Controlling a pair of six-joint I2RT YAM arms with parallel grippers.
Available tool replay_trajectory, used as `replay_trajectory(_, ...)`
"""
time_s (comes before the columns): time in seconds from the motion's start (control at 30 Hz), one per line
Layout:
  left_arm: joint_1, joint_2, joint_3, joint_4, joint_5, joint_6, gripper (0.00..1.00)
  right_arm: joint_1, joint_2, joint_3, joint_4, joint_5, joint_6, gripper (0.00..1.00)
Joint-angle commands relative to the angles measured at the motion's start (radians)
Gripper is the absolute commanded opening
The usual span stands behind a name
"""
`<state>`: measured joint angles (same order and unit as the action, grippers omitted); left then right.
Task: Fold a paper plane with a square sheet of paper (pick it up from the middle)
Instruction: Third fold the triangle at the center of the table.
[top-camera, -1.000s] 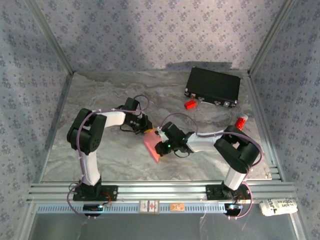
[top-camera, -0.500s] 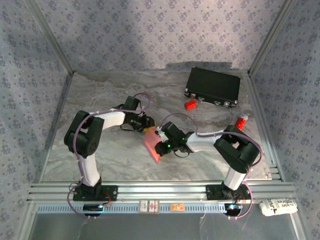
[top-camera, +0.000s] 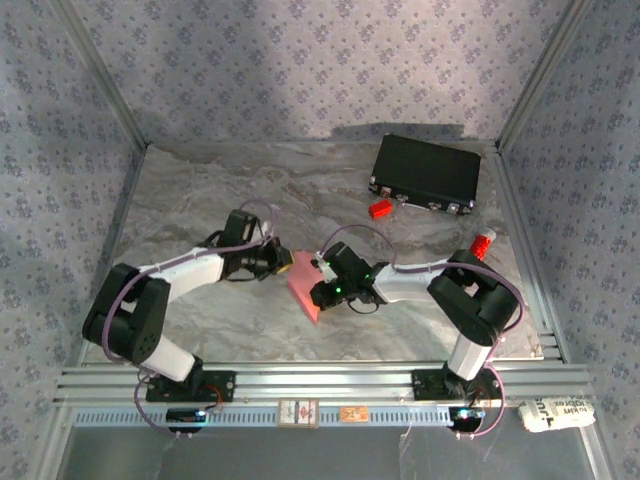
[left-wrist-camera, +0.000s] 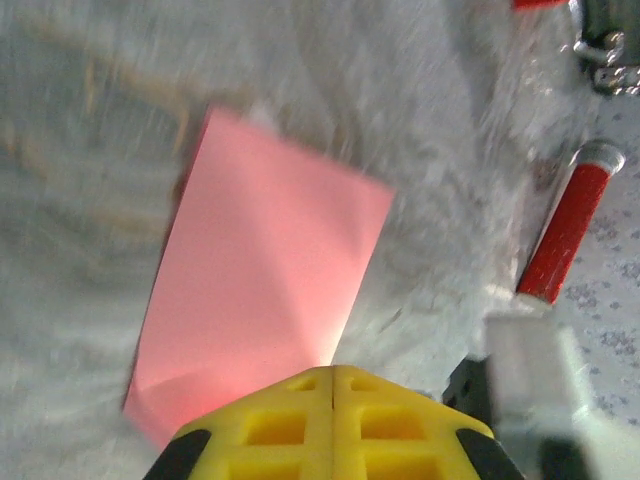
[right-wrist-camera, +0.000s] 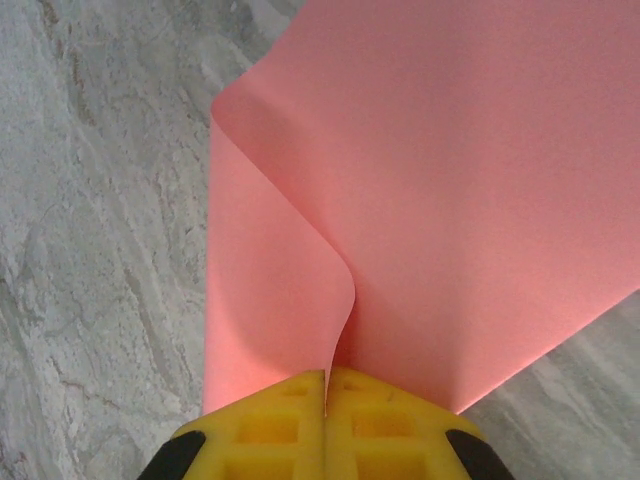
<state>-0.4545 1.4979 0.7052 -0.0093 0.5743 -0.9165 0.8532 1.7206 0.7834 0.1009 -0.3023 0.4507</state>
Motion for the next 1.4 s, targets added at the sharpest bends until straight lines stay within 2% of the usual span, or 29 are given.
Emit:
replay_trajectory(0.0, -0.055, -0.067, -0.065, 0.101, 0.074, -0.110, 0.00, -0.011, 0.034, 0.007, -0.062, 0.054, 0.017, 0.03)
replay_trajectory(0.2, -0.165, -0.099, -0.197, 0.280, 0.105, -0.266, 0.00, -0.007, 0.040, 0.011, -0.066, 0.055, 0.023, 0.03)
replay_trajectory(0.47, -0.242, -0.057, -0.226, 0.323, 0.096, -0.306, 0.00, -0.005, 0.043, 0.012, -0.069, 0.060, 0.025, 0.03)
replay_trajectory(1.37, -0.274, 0.066, -0.222, 0.327, 0.091, -0.280, 0.00, -0.004, 0.045, 0.004, -0.065, 0.062, 0.029, 0.03)
